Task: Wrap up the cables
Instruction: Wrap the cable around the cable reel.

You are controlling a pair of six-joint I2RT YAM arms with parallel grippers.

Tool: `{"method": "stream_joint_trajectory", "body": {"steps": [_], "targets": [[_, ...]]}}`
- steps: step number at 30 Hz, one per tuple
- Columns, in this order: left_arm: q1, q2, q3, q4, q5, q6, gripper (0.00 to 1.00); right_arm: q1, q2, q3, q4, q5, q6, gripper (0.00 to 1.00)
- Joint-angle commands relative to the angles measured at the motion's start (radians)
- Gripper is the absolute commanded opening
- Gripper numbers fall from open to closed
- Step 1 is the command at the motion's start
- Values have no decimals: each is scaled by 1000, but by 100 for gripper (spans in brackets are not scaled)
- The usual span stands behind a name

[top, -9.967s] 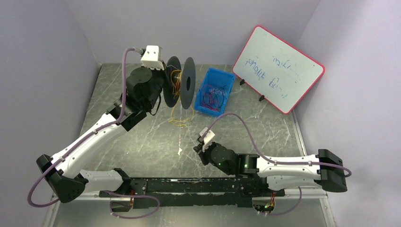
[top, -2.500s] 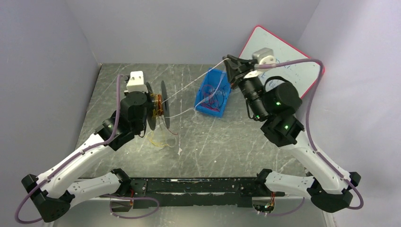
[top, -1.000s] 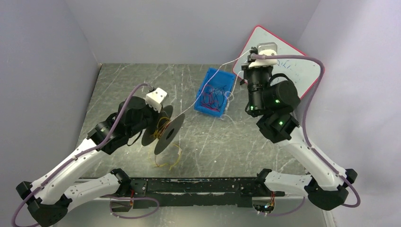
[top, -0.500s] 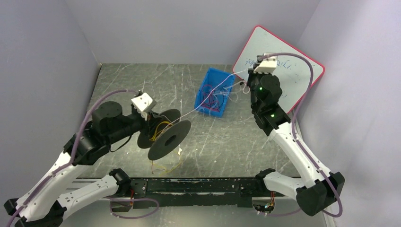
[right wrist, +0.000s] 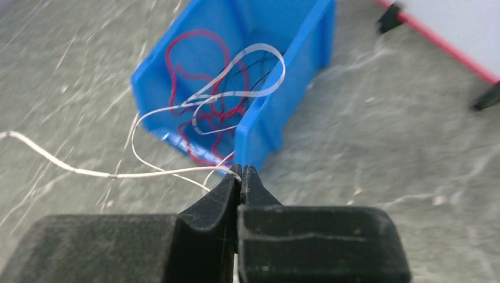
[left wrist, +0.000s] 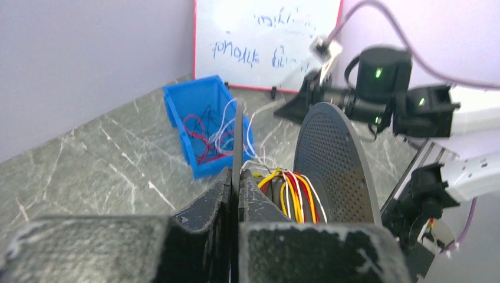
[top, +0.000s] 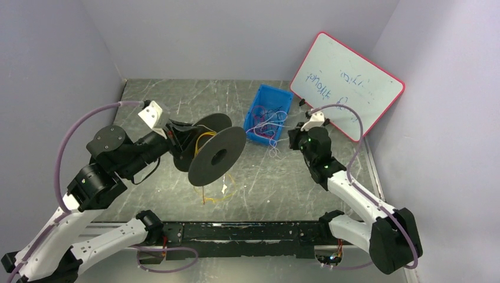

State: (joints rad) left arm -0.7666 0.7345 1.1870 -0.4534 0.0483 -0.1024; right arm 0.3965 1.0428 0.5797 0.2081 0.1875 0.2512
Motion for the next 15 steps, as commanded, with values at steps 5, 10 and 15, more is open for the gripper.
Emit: {"method": "stream_joint_trajectory", "body": {"steps": [5,10,15], "targets": [[5,58,64,330,-145,-143,7,121,70,-166,286,-271,117,0],[5,109,50,413,-296,-208,7,320,107,-239,378,-198,129,0],[5,163,89,446,-329,-250,7,453,156,-304,457,-147,150,0]]}}
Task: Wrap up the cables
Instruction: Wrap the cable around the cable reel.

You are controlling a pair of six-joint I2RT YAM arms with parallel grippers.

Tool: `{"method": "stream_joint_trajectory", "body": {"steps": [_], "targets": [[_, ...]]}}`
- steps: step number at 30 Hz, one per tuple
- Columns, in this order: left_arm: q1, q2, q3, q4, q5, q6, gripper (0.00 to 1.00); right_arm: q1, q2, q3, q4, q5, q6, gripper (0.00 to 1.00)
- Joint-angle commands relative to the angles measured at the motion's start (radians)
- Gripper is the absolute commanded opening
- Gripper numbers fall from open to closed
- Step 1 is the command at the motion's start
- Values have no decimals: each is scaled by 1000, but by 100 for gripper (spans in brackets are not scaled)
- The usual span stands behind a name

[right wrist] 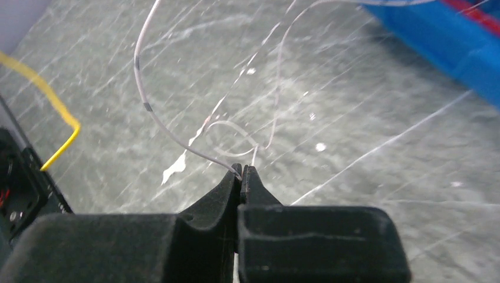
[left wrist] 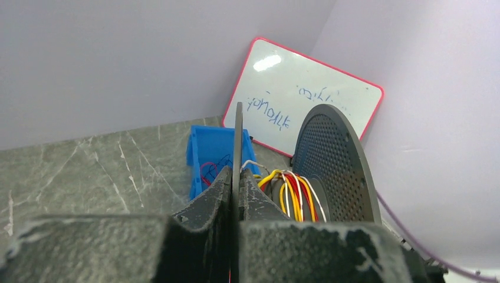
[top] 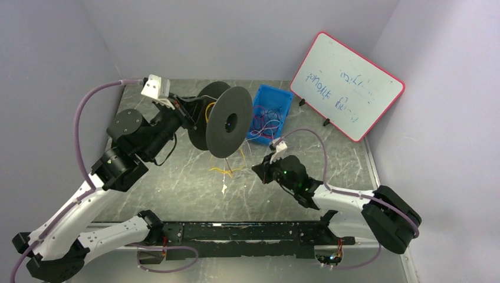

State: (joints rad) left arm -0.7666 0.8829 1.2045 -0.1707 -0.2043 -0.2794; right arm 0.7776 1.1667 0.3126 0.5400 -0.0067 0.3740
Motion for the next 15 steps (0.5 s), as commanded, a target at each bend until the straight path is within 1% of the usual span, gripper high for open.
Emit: {"method": "stream_joint_trajectory", "body": {"steps": [1,4,6,15], "targets": [[6,24,81,166,-84,-77,7,95,43,-42,137,56,31,0],[5,48,98,188,-120,-78,7,155,75,-60,179,84,42,0],[5,60,106,205,-142,-119,7,196,98,-70,212,103,54,0],[5,130,168,258,-184,-148,7,343,226,-84,341,202,102,0]]}}
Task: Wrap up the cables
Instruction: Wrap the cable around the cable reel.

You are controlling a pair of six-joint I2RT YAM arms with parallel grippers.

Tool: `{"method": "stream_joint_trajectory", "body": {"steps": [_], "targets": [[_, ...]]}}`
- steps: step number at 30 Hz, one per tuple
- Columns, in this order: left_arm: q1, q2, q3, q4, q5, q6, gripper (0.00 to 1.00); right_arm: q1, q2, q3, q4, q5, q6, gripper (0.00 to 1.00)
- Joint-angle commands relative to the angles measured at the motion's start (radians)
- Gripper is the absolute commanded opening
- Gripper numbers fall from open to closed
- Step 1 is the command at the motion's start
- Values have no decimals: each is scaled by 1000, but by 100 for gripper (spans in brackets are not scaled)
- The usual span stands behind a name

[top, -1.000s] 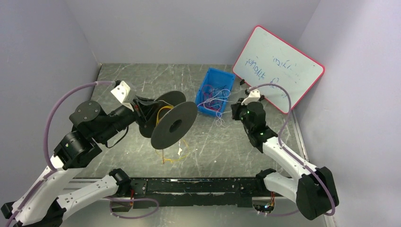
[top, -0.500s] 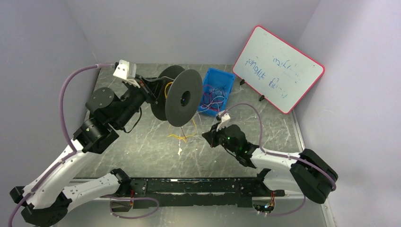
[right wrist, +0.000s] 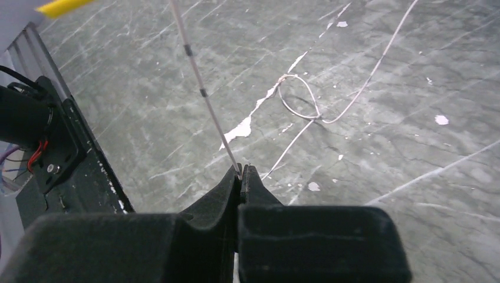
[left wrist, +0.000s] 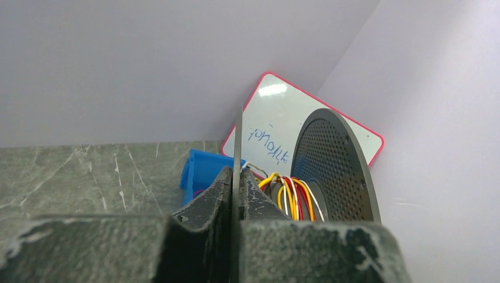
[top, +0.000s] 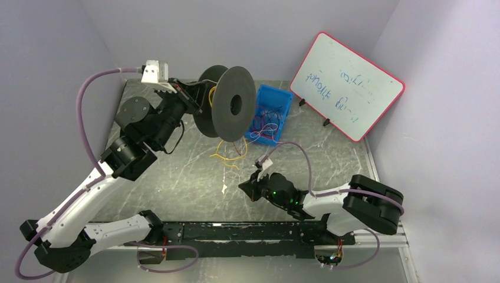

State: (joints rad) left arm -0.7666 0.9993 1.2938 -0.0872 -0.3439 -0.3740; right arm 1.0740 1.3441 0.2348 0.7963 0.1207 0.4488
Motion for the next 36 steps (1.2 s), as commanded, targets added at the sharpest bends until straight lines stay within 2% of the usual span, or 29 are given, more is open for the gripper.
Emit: {"method": "stream_joint_trajectory", "body": {"steps": [1,7,17,31,36], "targets": [[6,21,84,175,-36,-59,7,53,68,-2,92,88,31,0],[6,53,132,161,23,-107,7,59,148,26,137,166,23,0],[6,55,132,166,49,-150,7,62,323,53,299,124,50,0],[6,99,101,224,33,-152,7,185,418,130,339,138,61,0],[6,117,91,248,36,-156,7,226,402,167,287,173,66,0]]}}
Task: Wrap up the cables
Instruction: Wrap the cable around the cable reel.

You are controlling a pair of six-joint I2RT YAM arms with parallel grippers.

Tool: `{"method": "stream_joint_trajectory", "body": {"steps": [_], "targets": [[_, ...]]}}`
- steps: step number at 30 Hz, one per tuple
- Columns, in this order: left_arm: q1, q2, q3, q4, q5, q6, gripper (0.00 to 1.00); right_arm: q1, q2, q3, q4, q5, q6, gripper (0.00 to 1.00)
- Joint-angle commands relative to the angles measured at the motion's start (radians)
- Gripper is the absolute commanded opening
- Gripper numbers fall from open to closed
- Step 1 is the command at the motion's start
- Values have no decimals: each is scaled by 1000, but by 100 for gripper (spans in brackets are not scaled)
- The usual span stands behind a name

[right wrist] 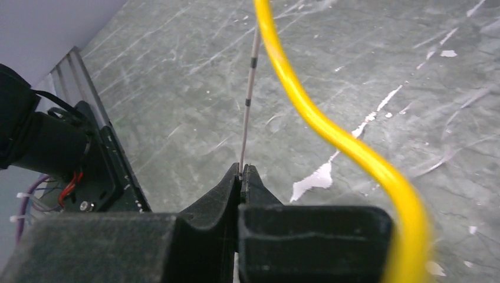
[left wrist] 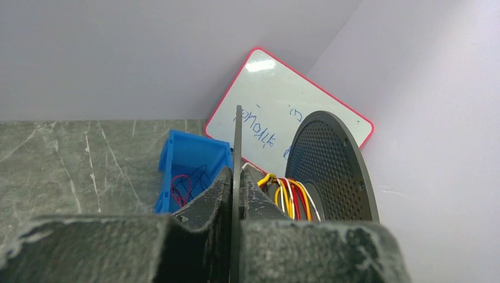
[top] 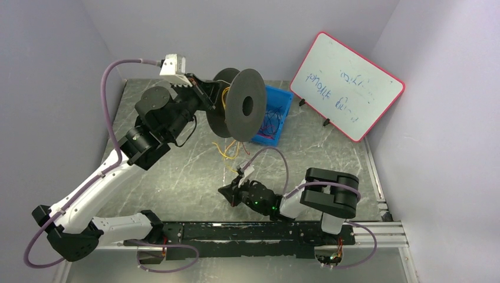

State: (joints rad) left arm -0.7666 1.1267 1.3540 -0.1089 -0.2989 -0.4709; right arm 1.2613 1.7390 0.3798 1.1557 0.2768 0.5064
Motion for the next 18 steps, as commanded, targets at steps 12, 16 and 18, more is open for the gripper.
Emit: {"method": "stream_joint_trajectory", "body": {"steps": [12,16,18], "targets": [[0,-46,-127,325,-57,-75,7,127,-201,196,-456,157,27,0],[-21,-66,-186,334,-111,-55,7,174,-288,261,-580,223,9,0],[-40,-73,-213,339,-137,-43,7,196,-314,310,-655,248,0,0]]}}
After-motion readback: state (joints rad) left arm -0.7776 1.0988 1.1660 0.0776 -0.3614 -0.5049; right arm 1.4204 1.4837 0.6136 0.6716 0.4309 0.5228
